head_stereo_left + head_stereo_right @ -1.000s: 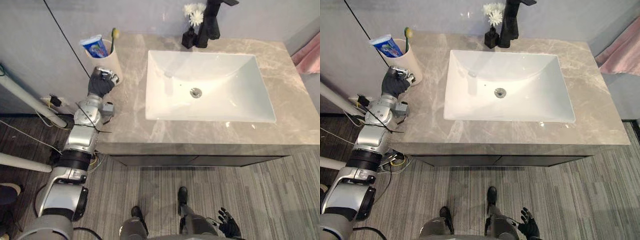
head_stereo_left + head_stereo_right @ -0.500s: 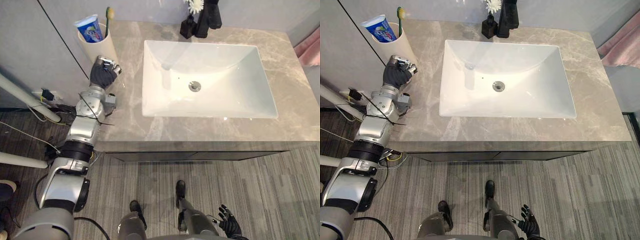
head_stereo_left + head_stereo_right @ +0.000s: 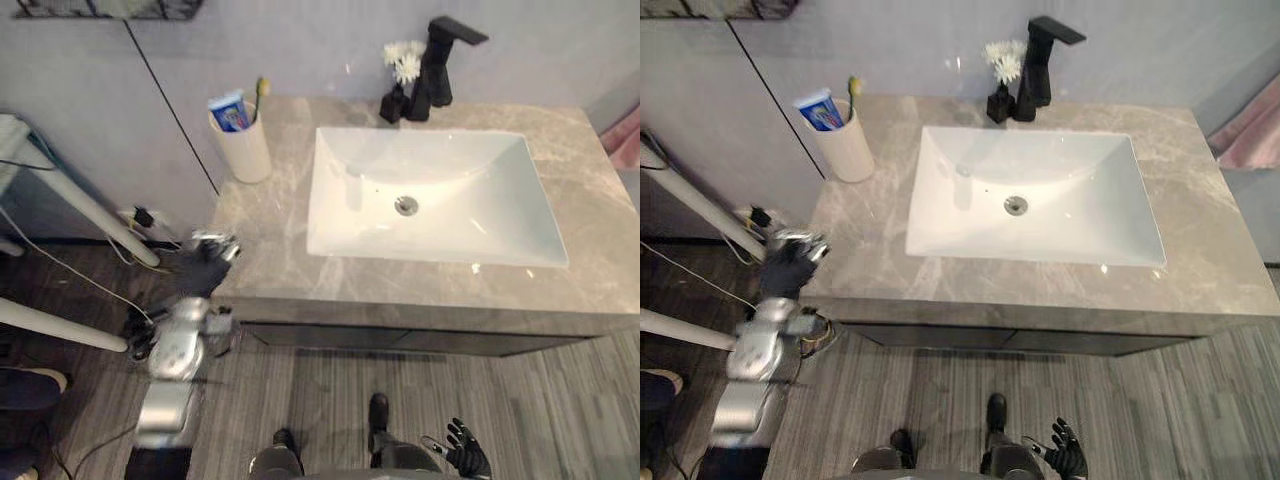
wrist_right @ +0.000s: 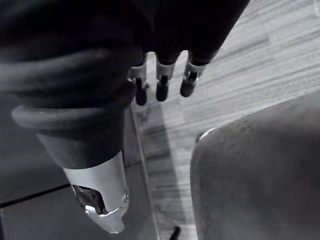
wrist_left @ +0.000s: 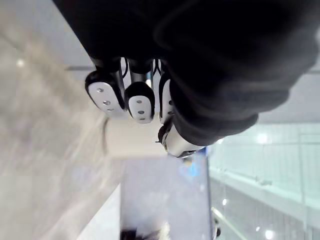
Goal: Organize washtable
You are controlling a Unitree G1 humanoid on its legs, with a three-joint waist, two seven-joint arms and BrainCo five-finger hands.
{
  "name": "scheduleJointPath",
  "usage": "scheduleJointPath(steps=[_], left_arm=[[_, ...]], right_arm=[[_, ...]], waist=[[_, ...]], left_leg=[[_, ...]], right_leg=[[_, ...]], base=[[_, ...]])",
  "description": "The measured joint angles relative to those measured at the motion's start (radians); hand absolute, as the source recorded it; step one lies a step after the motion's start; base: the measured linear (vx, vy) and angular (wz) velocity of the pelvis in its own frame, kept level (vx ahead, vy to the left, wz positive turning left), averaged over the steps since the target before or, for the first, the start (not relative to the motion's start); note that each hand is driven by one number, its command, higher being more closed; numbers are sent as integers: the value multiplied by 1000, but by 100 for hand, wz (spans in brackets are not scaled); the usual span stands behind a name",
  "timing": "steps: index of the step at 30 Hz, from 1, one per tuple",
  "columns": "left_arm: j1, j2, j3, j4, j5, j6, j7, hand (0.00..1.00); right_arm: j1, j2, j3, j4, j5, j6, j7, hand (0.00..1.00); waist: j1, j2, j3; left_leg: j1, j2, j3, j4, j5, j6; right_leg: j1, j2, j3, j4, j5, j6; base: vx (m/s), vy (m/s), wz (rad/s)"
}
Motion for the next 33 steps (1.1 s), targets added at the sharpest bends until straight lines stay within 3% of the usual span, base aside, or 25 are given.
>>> scheduleJointPath(steps=[5, 7, 10, 11, 12, 14, 15, 19, 23, 26, 28, 30, 33], left_arm=[[185, -83, 332, -147, 52, -67, 42, 100], [235, -143, 423, -143, 99, -74, 76, 100], [303, -246, 538, -21, 106, -82, 123, 100], [313, -272, 574, 73, 94, -85, 138, 0], [312, -284, 582, 134, 93, -86, 142, 0], [308, -311, 589, 457, 87, -77, 141, 0], [302, -318, 588, 538, 70, -71, 130, 0], [239, -341, 577, 1004, 25, 12, 54, 0], [179, -343, 582, 1183, 28, 68, 32, 0], [143, -342, 558, 1248, 24, 86, 5, 0], [102, -334, 451, 1274, 17, 91, -28, 0], [66, -333, 410, 1299, 21, 91, -43, 0], [12, -329, 324, 1307, 64, 87, -51, 0]], right_arm=[[3, 0, -43, 65, -2, -2, 19, 0], [3, 3, -65, 77, -4, -2, 19, 0], [7, 18, -93, 115, -7, -1, 19, 0], [3, 24, -113, 130, -7, -2, 19, 0], [4, 25, -116, 134, -7, -2, 19, 0], [1, 20, -117, 173, -8, -4, 19, 0], [-4, 19, -117, 186, -9, -4, 19, 0], [-48, 20, -119, 260, -78, -2, 18, 0], [-61, 19, -119, 275, -132, -1, 17, 0], [-84, -3, -116, 330, -170, 3, 19, 0], [-96, -18, -113, 350, -198, 12, 18, 0], [-104, -30, -102, 347, -205, 22, 17, 0], [-137, -52, -56, 349, -225, 41, 11, 0]], waist=[[26, 18, -73], [27, 18, -77], [52, 8, -109], [52, 6, -110], [51, 3, -109], [50, 9, -111], [50, 8, -113], [45, -19, -126], [48, -18, -127], [46, -15, -124], [47, -5, -99], [44, 5, -85], [36, 7, -69]], left_leg=[[65, -6, -37, -38, 5, -4], [88, -12, -54, -50, 8, -2], [96, -15, -60, -61, 8, -2], [99, -16, -70, -61, 8, -1], [105, -19, -74, -61, 8, -1], [129, -27, -88, -65, 8, 0], [132, -28, -90, -65, 8, 1], [164, -33, -92, -81, 15, 10], [187, -39, -82, -99, 23, 13], [199, -37, -64, -90, 20, 12], [204, -30, -52, -28, -12, 12], [202, -19, -41, 19, -37, 14], [131, 1, 5, 119, -82, 27]], right_leg=[[63, -4, -43, 17, -43, 8], [88, -10, -64, 29, -61, 12], [93, -14, -69, 39, -71, 15], [101, -16, -79, 42, -75, 16], [108, -17, -85, 47, -79, 17], [131, -24, -99, 64, -94, 21], [134, -26, -101, 66, -95, 22], [162, -34, -106, 67, -96, 23], [170, -40, -94, 67, -96, 23], [171, -38, -66, 75, -95, 22], [174, -37, -51, 117, -105, 28], [167, -37, -37, 149, -112, 29], [77, -38, 12, 205, -119, 30]], base=[[90, 18, 25], [23, 35, 35], [14, 23, 14], [18, 13, 16], [4, 30, 26], [-2, 36, 22], [-7, 31, 12], [-30, 15, 6], [-42, 7, -4], [-24, 10, -19], [-39, 30, -19], [-68, 26, -27], [-149, 39, -53]])
